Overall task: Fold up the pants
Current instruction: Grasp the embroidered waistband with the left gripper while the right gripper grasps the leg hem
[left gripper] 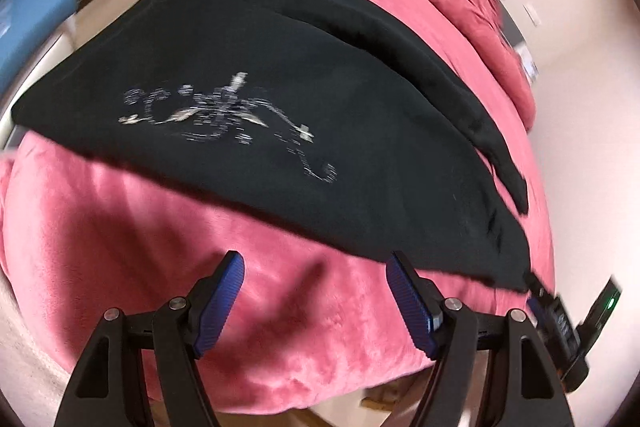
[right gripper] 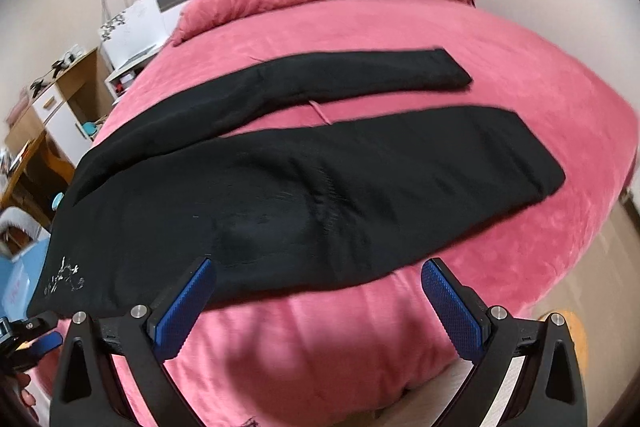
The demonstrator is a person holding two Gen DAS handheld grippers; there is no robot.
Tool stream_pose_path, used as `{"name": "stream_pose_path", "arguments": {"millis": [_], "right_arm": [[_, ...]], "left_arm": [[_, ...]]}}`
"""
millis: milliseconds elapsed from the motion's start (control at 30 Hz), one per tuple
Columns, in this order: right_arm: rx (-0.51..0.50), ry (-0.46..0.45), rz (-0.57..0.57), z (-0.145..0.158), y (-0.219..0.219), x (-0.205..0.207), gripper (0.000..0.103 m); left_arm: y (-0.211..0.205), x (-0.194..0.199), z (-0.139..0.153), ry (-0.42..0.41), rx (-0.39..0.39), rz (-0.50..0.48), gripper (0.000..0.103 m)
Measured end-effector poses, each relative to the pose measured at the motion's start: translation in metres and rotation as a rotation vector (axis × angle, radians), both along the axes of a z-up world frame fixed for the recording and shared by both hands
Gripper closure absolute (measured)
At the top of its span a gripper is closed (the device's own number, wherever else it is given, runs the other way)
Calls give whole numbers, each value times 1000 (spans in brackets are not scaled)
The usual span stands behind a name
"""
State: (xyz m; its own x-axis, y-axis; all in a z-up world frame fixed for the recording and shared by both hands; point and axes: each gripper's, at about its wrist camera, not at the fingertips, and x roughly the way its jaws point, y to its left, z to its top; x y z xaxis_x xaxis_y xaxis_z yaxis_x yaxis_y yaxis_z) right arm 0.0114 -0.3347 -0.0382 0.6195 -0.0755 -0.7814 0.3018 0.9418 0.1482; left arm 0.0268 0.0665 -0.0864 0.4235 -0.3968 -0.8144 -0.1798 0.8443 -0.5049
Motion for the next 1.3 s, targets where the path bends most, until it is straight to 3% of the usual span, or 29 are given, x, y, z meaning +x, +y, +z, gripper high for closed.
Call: {"name": "stream_pose_path", "arguments": {"millis": [100,267,333,567,733,800,1000,1100,1167,1233,1300], "right_arm": [[93,40,-40,-11,-32,3,0],[299,7,-192,-29,-103,-5,0],[362,-9,-243,-35,-125,-7,1],[595,-71,-367,-63,-176,-6,24],[619,-122,-399,-67,-184,4,35],[604,-110,-405,-67,-180,8,48],[557,-88,-399,-71,-183,14,68],[541,-75,-391,-72,-185,10,74],[543,-74,-393,-74,-187,9,77],[540,-73,-395,-74,-189,7,81],[535,-78,-397,-71,-189,7,89]], "left_arm": [[9,3,-8,-9,-33,55,28],[7,9,-16,-63,81,32,30],[5,12,-16,-84,94,26,31],[36,19,-21,-109,-43,172,32],[58,28,-30,-101,-137,270,32],[63,32,-34,-93,-167,298,32],[65,42,-40,-69,-169,294,35],[64,45,-40,-60,-132,277,45],[69,42,-41,-50,-112,283,60],[73,38,-44,-34,-107,294,81],[77,34,-46,-33,-132,295,89]]}}
